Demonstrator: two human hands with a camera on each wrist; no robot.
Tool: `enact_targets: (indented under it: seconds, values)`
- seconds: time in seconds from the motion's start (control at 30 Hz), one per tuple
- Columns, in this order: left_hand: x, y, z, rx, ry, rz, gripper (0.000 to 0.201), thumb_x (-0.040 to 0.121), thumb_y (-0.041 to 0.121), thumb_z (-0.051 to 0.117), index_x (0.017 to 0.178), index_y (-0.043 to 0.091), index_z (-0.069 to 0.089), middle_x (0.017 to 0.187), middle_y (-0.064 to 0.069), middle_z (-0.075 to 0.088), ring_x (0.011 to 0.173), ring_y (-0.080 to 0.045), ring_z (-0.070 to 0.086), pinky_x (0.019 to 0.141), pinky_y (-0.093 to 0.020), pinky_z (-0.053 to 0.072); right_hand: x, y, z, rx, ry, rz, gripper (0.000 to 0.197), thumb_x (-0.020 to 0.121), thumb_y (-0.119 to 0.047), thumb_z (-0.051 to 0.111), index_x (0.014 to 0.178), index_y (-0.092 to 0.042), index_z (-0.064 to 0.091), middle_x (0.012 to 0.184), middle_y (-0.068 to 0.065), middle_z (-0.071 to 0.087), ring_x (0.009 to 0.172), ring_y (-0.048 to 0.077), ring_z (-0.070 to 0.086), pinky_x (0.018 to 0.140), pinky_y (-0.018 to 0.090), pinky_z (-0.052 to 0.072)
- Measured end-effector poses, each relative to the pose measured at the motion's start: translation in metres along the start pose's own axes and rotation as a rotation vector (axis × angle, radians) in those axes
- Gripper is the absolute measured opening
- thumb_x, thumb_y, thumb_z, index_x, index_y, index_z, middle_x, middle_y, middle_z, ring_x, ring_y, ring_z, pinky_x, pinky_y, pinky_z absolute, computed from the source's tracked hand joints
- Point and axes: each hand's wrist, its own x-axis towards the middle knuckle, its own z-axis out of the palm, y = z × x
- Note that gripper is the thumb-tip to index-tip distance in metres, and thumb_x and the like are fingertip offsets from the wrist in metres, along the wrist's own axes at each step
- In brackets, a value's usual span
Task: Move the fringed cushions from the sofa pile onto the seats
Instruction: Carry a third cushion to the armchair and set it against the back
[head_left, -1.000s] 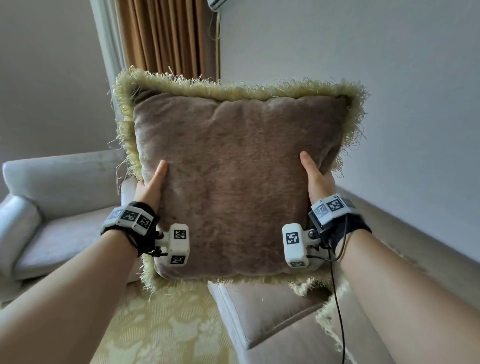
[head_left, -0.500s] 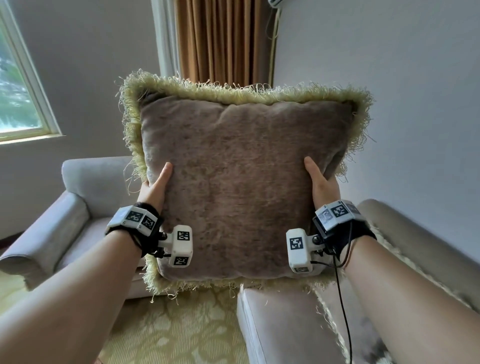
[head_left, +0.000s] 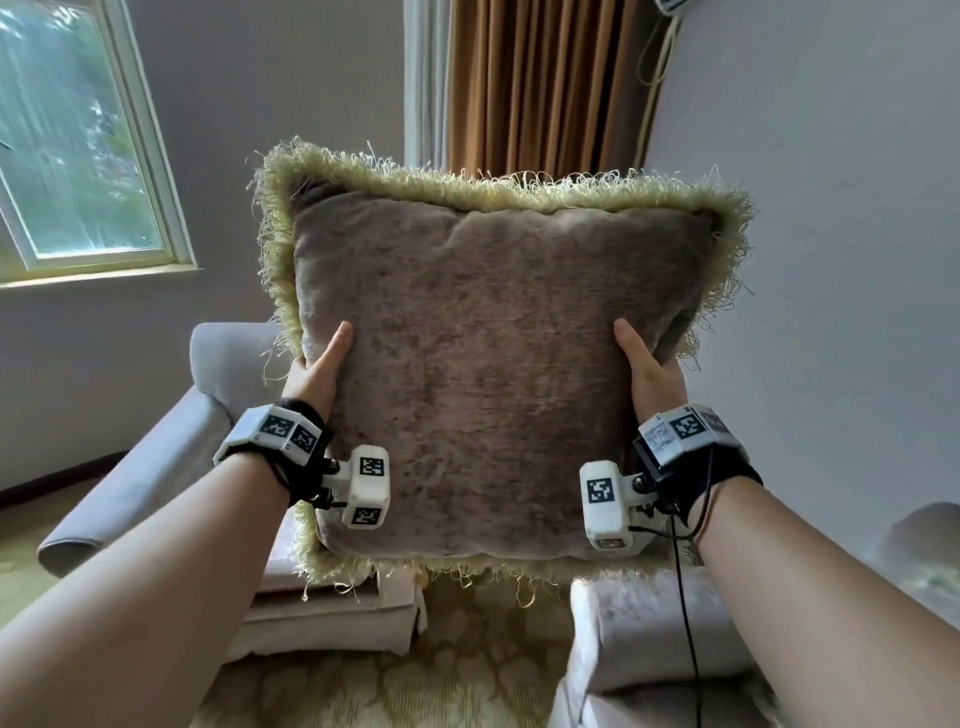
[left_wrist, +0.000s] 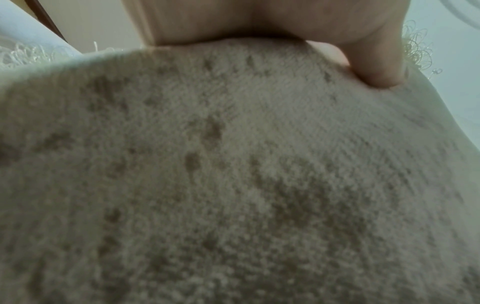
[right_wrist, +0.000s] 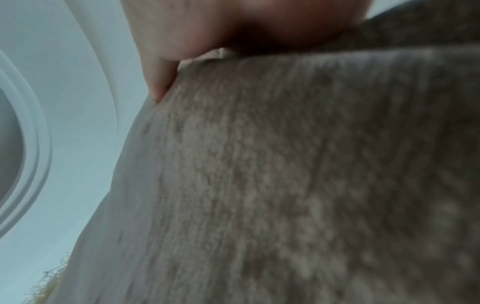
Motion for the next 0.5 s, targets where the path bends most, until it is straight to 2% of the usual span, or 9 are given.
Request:
enact_targets:
  seconds: [0.1,0.17,0.2,0.27,0.33,0.37,0.43,0.5]
  values:
    - [0.058,0.005,-0.028,0.02,0.018,-0.013,0.138,0.026,0.092,0.081,0.143,0.023,0.058,0.128,-0.004,0.073,0.114,-0.03,0.071,0.104,-0.048,0.055,0.03,0.005,0.058,-0.016,-0.021,0.0,0.082,0.072,-0.062,0.071,0.135,-0.012,0.055,0.126,0.001,0.062,0.11,0.023,0.058,0.1,0.032,0.043]
    - [0.093,0.007,-0.05,0.009,0.062,-0.003,0.131,0.033,0.092,0.081,0.142,0.023,0.059,0.126,-0.004,0.073,0.113,-0.031,0.072,0.103,-0.049,0.055,0.048,0.005,0.103,-0.011,-0.052,0.004,0.087,0.071,-0.063,0.072,0.138,-0.011,0.053,0.131,0.003,0.06,0.116,0.024,0.057,0.105,0.033,0.04]
    - [0.109,0.006,-0.062,-0.002,0.083,0.006,0.126,0.037,0.091,0.082,0.141,0.023,0.059,0.126,-0.004,0.074,0.112,-0.031,0.072,0.102,-0.05,0.055,0.056,0.006,0.122,-0.012,-0.062,0.011,0.085,0.073,-0.061,0.072,0.138,-0.01,0.053,0.132,0.004,0.06,0.118,0.025,0.056,0.102,0.03,0.04]
    - [0.143,0.004,-0.085,-0.013,0.139,0.004,0.121,0.04,0.089,0.083,0.14,0.025,0.06,0.128,-0.003,0.072,0.115,-0.032,0.071,0.101,-0.05,0.055,0.076,0.012,0.168,-0.006,-0.101,0.025,0.076,0.079,-0.052,0.073,0.137,-0.007,0.054,0.131,0.005,0.06,0.116,0.022,0.056,0.09,0.02,0.039]
    - [0.173,0.0,-0.107,-0.003,0.171,-0.006,0.123,0.04,0.091,0.081,0.141,0.025,0.059,0.132,-0.001,0.069,0.119,-0.029,0.069,0.105,-0.051,0.054,0.092,0.02,0.213,0.002,-0.143,0.014,0.067,0.083,-0.042,0.074,0.135,-0.004,0.054,0.129,0.006,0.061,0.109,0.015,0.056,0.08,0.012,0.037]
    - [0.184,-0.001,-0.115,0.001,0.175,0.001,0.126,0.038,0.091,0.08,0.141,0.023,0.058,0.131,0.0,0.069,0.117,-0.028,0.069,0.105,-0.05,0.054,0.1,0.024,0.231,0.0,-0.159,0.014,0.064,0.084,-0.039,0.073,0.135,-0.004,0.054,0.129,0.006,0.061,0.107,0.014,0.055,0.08,0.01,0.037]
    - [0.212,-0.004,-0.133,-0.011,0.249,0.013,0.131,0.031,0.09,0.083,0.14,0.021,0.06,0.127,-0.003,0.072,0.111,-0.029,0.072,0.102,-0.049,0.056,0.118,0.038,0.277,-0.002,-0.208,0.021,0.065,0.084,-0.039,0.074,0.135,-0.005,0.054,0.126,0.005,0.062,0.106,0.014,0.055,0.086,0.015,0.038]
    - [0.246,-0.006,-0.149,-0.014,0.303,0.029,0.125,0.035,0.087,0.083,0.139,0.021,0.062,0.125,-0.005,0.074,0.109,-0.029,0.073,0.1,-0.047,0.058,0.144,0.054,0.321,0.006,-0.253,0.036,0.075,0.078,-0.047,0.076,0.136,-0.005,0.053,0.127,0.004,0.061,0.11,0.016,0.056,0.095,0.02,0.04]
